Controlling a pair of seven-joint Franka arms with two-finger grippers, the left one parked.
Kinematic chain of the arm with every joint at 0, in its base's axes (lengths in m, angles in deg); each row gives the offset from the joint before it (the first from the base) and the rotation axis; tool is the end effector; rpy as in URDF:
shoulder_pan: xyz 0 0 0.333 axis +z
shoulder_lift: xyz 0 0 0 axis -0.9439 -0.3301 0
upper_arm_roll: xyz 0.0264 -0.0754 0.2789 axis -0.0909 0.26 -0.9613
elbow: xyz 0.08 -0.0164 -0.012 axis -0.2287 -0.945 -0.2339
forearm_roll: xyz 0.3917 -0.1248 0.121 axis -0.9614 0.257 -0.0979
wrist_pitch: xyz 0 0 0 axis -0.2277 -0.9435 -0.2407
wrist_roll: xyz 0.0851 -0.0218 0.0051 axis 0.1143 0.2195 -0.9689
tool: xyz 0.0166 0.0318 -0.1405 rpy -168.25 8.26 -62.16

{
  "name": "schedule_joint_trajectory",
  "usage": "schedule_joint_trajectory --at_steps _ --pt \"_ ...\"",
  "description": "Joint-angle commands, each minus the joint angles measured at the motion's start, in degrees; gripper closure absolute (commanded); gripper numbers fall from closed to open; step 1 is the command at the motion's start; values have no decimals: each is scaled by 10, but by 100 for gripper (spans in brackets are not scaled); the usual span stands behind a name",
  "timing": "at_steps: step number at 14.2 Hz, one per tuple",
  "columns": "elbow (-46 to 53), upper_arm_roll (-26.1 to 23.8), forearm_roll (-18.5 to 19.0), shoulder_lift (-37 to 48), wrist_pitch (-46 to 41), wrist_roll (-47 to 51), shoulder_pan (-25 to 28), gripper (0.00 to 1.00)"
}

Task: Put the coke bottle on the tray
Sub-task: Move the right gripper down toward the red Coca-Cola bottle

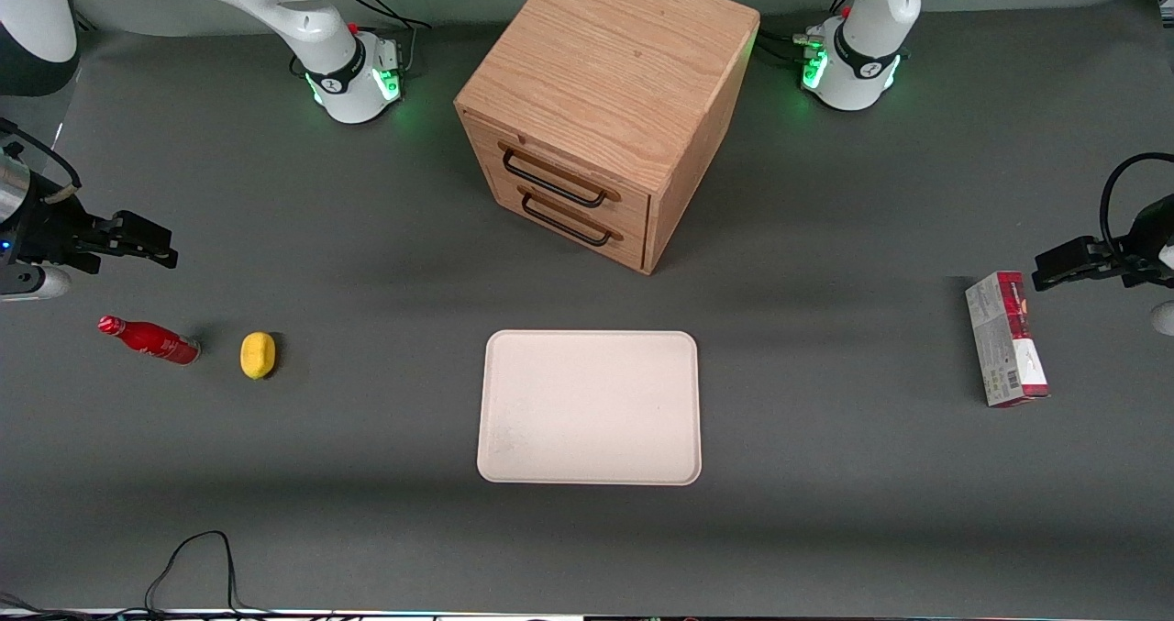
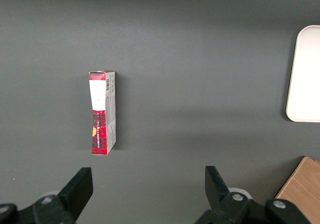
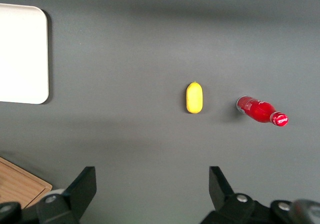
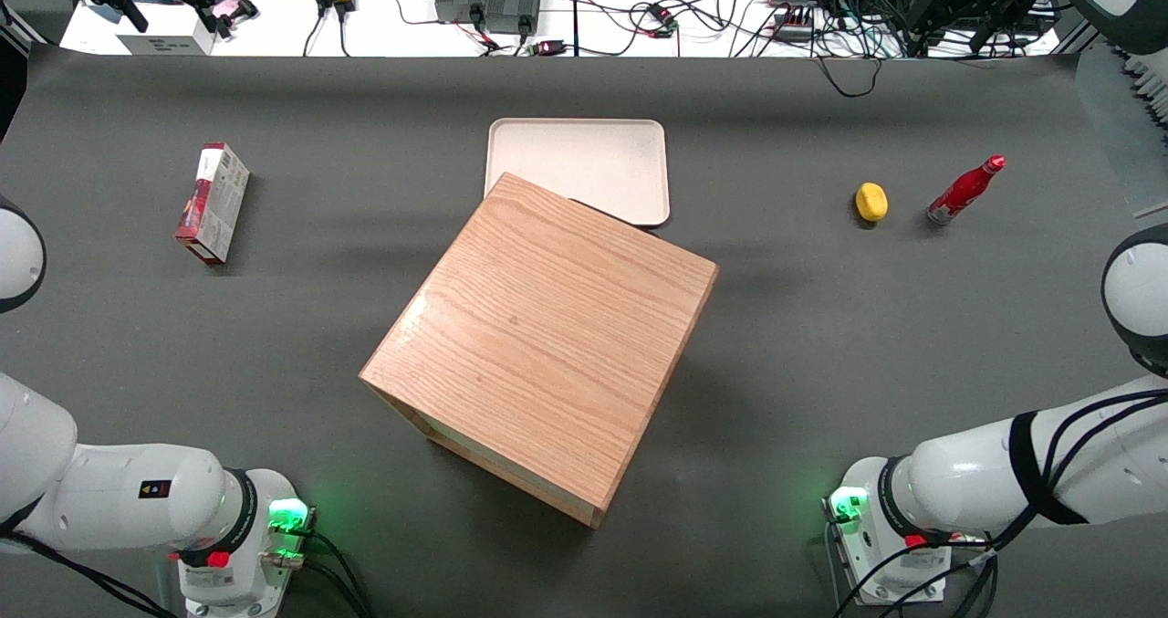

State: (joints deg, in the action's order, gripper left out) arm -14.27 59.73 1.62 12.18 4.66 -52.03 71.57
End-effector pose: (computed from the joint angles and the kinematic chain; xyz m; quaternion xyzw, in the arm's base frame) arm 0.6109 -0.0105 0.5251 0.9997 0.0203 -0.0126 0.0112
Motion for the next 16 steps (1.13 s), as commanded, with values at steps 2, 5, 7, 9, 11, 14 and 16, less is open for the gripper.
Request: schedule_joint_trajectory --at_steps 2,5,7,9,11,14,16 --pt "20 2 -10 -9 -8 7 4 0" --pt "19 6 -10 -9 -8 -7 -2 0" --pt "18 44 -10 -9 -5 -51 -15 0" --pt "21 98 -11 -24 5 -132 -22 0" --pt "21 153 -19 -32 32 -197 -24 0" --pt "26 246 -78 -58 45 -319 -24 0" --pt "19 260 -78 -57 53 -336 -25 0"
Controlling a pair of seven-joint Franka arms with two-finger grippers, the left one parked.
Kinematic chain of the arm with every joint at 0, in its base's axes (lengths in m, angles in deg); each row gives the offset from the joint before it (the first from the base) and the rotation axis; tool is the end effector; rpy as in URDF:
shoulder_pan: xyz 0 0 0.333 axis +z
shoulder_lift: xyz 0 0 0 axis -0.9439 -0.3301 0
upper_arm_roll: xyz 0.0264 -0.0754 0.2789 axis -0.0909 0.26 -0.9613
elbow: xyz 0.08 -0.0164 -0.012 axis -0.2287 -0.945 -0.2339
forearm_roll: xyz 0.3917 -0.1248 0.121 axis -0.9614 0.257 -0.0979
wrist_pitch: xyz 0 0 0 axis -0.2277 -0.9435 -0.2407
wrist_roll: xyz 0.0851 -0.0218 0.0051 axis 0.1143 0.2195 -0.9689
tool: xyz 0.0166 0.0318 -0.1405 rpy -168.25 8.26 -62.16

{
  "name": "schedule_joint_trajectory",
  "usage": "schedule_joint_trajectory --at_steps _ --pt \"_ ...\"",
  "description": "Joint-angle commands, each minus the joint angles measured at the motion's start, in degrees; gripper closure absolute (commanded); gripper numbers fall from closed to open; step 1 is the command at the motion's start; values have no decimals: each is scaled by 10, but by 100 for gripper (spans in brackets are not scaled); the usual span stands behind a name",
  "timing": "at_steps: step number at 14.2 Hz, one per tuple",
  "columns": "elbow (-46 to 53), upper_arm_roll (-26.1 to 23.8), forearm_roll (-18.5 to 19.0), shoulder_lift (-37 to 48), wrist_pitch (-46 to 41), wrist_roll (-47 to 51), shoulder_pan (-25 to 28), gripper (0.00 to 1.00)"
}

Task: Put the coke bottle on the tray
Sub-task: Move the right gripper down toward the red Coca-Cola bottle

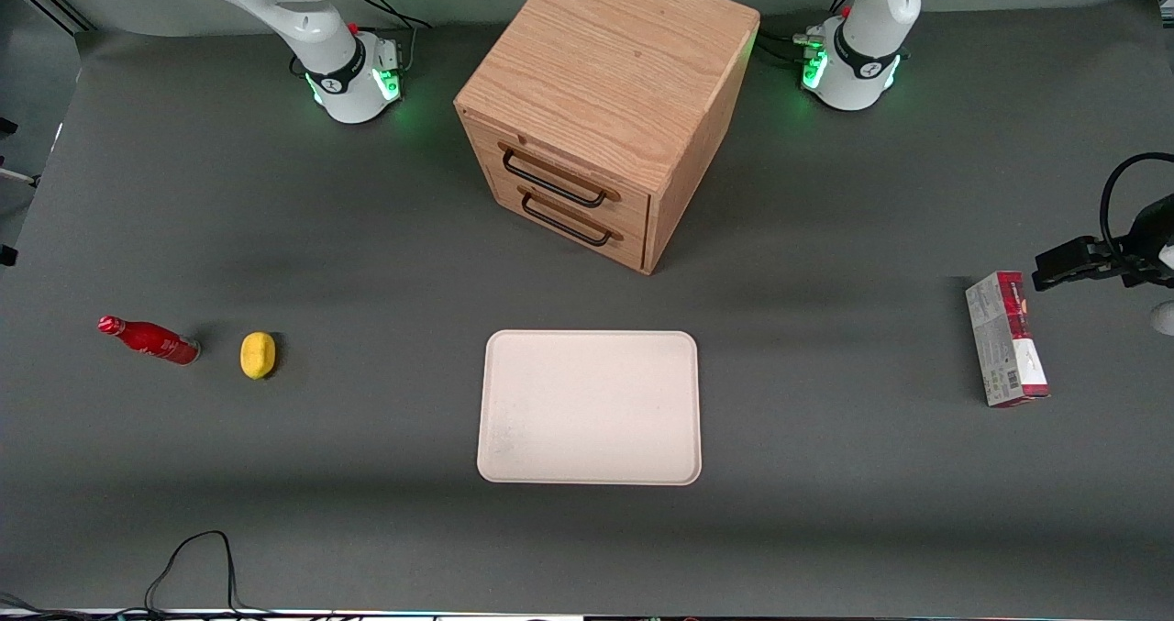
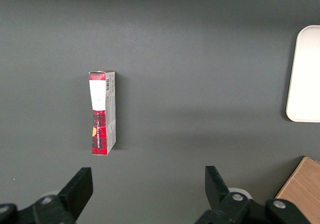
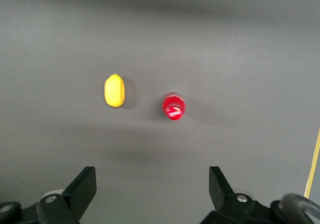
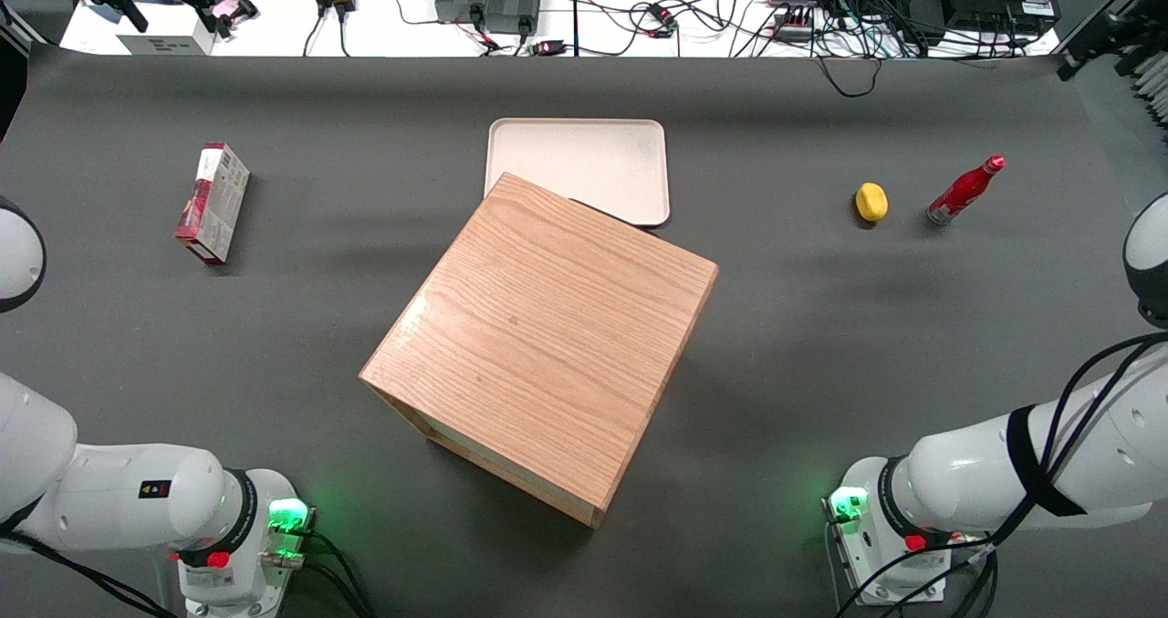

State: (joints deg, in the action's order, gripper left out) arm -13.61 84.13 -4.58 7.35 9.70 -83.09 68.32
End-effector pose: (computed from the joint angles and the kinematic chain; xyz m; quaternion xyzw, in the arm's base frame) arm 0.5725 -0.2810 0.4948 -0.9989 -0.0463 -0.0078 0.0072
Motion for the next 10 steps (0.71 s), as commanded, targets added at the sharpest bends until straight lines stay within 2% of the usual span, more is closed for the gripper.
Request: schedule_joint_trajectory --at_steps 1,3,10 --pt "7 21 -14 -8 3 -26 8 0" --pt "-5 24 -12 -9 17 -26 10 0" --pt "-155 24 -20 -9 158 -40 11 0"
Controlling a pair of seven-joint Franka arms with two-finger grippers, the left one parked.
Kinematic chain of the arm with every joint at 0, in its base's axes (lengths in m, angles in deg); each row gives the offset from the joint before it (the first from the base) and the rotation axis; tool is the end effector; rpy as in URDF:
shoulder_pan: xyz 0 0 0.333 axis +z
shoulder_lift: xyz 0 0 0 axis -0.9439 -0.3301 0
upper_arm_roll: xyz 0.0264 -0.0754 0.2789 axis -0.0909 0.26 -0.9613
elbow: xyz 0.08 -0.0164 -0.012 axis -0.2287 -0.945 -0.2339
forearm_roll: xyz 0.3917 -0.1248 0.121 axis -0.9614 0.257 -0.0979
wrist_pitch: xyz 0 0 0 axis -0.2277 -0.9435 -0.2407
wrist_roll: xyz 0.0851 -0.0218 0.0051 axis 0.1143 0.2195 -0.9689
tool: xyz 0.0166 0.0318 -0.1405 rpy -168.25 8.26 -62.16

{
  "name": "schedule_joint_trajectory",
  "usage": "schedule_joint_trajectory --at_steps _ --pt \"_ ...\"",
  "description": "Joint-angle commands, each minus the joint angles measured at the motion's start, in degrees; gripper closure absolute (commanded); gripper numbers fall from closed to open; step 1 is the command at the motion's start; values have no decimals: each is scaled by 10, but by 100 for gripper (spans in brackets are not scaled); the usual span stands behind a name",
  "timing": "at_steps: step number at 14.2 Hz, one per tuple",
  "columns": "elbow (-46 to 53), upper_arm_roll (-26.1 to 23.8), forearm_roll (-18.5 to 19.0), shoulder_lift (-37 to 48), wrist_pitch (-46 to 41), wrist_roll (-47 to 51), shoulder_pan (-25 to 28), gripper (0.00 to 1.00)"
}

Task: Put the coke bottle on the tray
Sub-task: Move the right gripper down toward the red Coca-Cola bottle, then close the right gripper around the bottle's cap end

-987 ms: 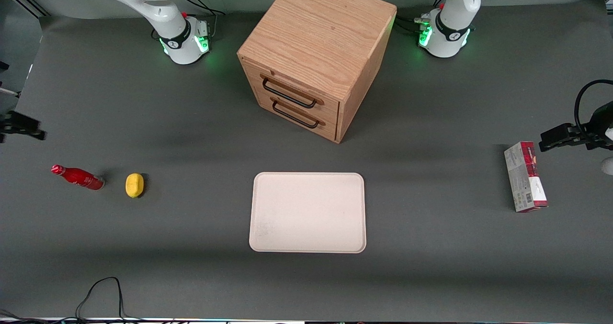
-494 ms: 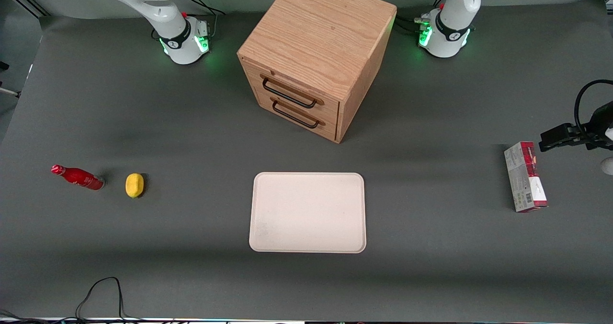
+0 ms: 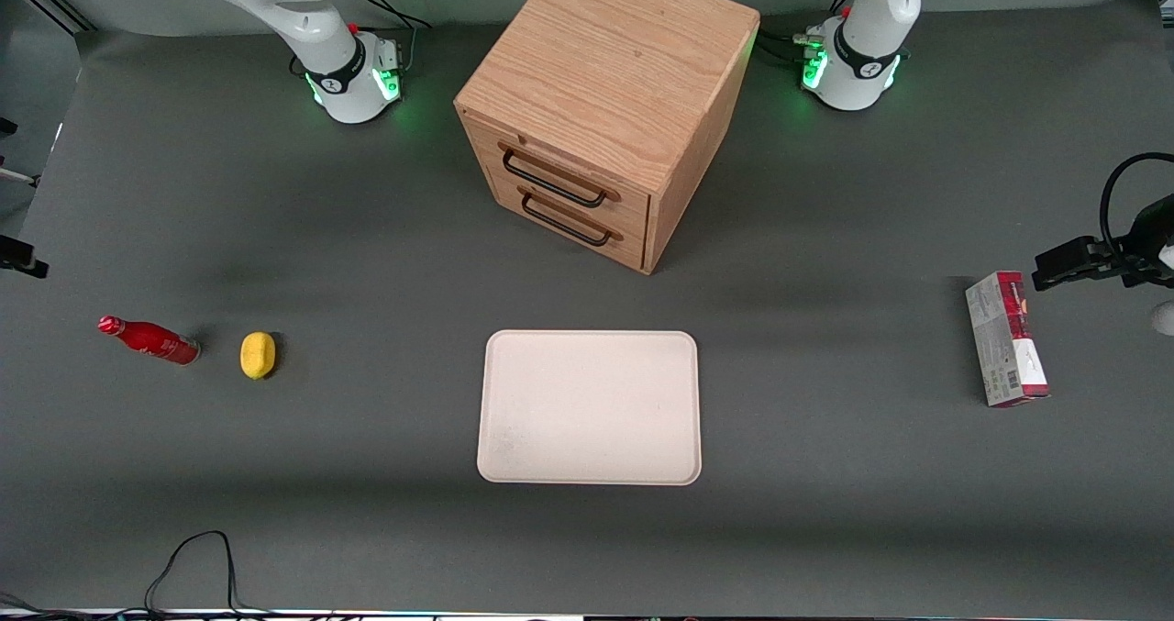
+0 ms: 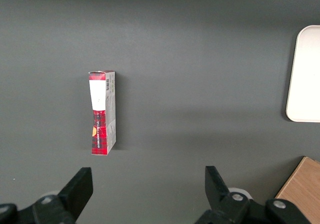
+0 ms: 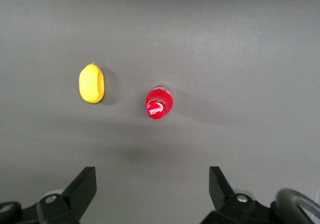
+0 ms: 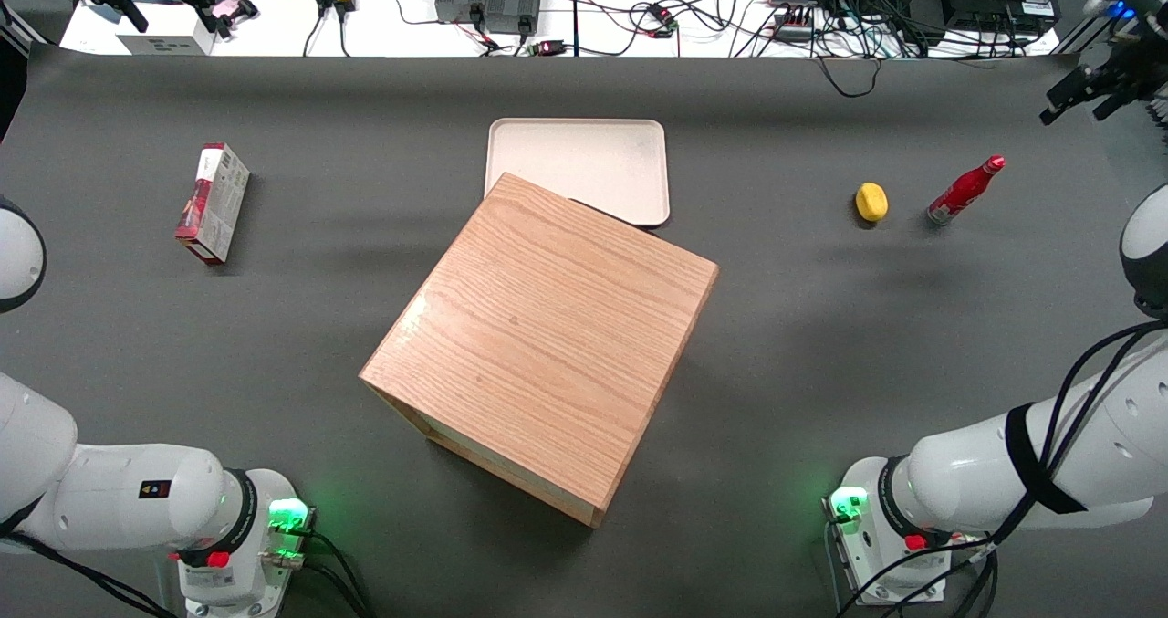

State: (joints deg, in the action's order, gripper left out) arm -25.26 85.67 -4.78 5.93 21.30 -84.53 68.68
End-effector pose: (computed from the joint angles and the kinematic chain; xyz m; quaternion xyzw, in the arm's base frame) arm 0.5624 -0.2975 0.3949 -0.9992 -0.0396 0.0048 0.0057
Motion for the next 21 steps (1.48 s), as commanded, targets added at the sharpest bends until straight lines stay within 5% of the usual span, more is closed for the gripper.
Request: schedule_joint_trajectory --at_steps 1,6,21 --pt "-50 9 -19 1 62 -26 7 0" --pt "-62 9 -101 -71 123 -87 6 0" --pt "-63 9 -110 -125 182 -87 13 1"
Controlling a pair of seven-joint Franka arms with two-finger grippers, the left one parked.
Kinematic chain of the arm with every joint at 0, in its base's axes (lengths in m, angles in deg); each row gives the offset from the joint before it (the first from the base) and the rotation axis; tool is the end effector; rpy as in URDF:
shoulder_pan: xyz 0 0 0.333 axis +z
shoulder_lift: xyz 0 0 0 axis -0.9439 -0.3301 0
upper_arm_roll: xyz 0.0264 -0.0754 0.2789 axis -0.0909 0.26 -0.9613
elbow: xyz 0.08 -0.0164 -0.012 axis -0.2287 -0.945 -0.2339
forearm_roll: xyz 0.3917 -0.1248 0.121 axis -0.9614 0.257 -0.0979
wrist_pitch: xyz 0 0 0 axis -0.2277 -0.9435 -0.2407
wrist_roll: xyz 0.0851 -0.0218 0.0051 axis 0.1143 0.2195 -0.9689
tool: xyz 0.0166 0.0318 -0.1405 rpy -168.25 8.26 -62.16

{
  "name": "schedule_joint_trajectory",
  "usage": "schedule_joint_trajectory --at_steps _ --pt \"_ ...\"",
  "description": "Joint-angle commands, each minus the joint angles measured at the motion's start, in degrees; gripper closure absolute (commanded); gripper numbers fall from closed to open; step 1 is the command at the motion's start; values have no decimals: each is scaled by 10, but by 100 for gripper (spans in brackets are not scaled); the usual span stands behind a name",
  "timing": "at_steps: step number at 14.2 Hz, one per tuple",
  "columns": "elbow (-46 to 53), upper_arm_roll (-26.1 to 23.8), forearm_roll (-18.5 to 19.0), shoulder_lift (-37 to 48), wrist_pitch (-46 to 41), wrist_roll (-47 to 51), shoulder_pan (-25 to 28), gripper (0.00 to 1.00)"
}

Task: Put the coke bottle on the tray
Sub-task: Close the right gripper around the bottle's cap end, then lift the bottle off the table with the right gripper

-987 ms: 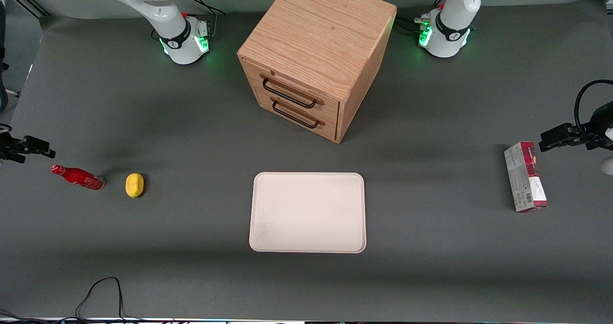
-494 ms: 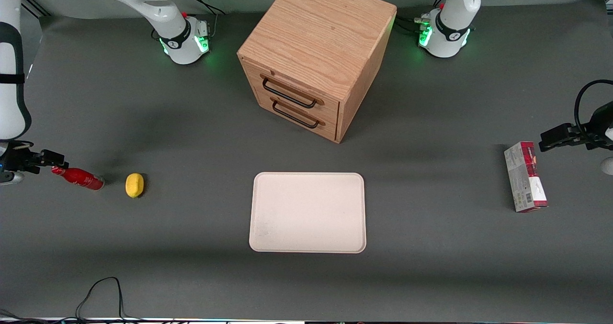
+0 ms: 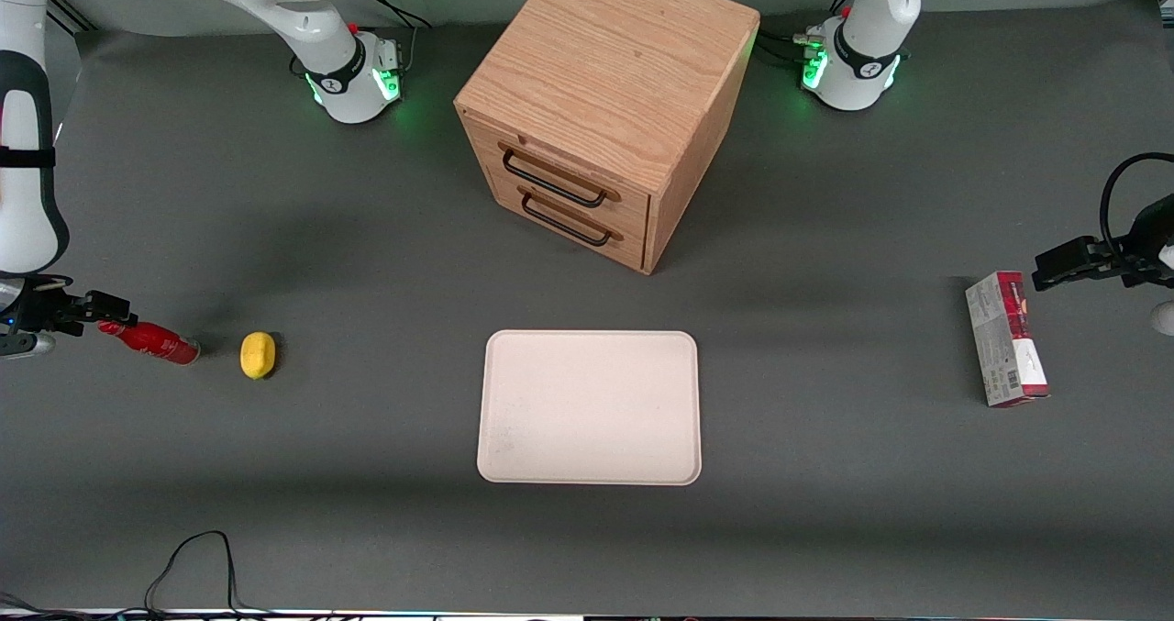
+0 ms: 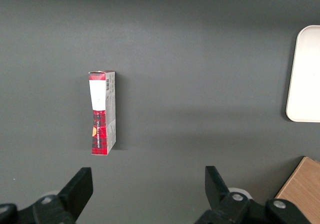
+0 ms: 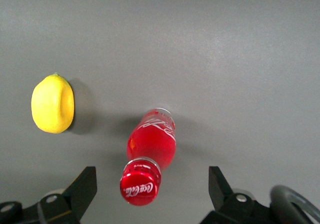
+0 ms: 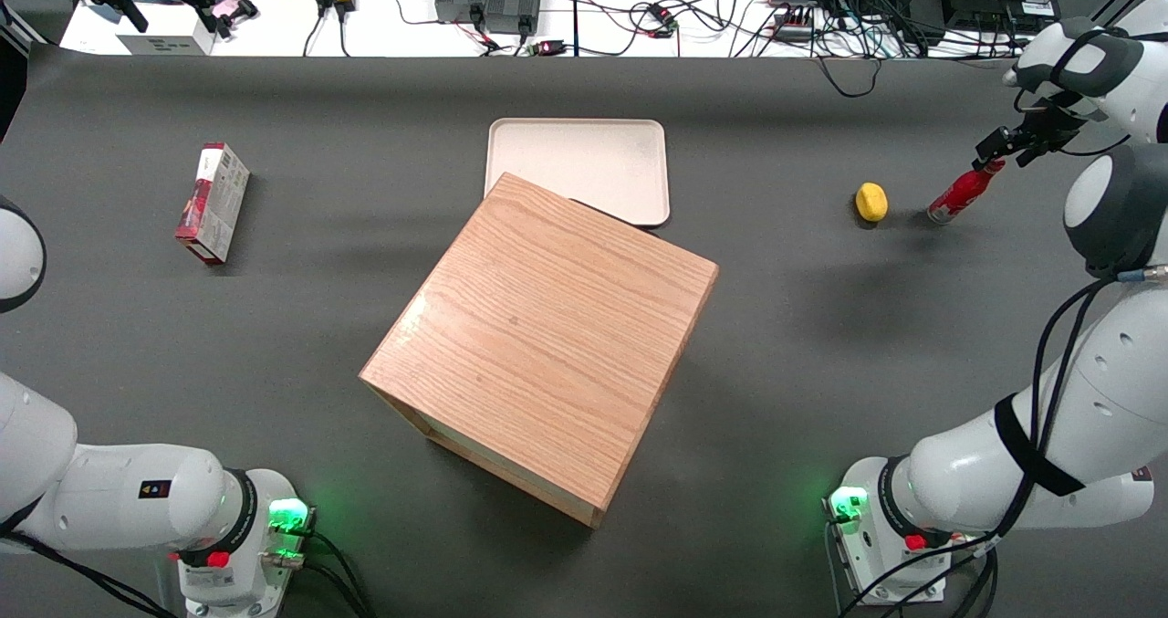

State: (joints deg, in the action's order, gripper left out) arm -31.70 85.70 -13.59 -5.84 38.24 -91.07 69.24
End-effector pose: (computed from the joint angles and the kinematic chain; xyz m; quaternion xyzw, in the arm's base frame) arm 0.5756 -0.2964 0.2461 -0.9984 -0.0555 -0.0048 0.0112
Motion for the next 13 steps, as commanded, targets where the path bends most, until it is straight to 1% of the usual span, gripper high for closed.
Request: schedule_joint_trajectory --at_steps 1,2,3,4,5,6,10,13 --pt "2 8 -22 -9 15 -22 7 2" --pt "1 8 -22 -9 14 -22 7 7" --pt "1 8 -22 -9 14 -22 8 16" --pt "1 8 -22 -9 13 -21 8 37" --pt "1 8 -22 -9 12 -20 8 49" --pt "1 8 -22 -9 10 -19 8 58" --pt "1 8 -22 -9 9 -18 8 64" --pt "5 7 -22 -1 4 -13 12 65"
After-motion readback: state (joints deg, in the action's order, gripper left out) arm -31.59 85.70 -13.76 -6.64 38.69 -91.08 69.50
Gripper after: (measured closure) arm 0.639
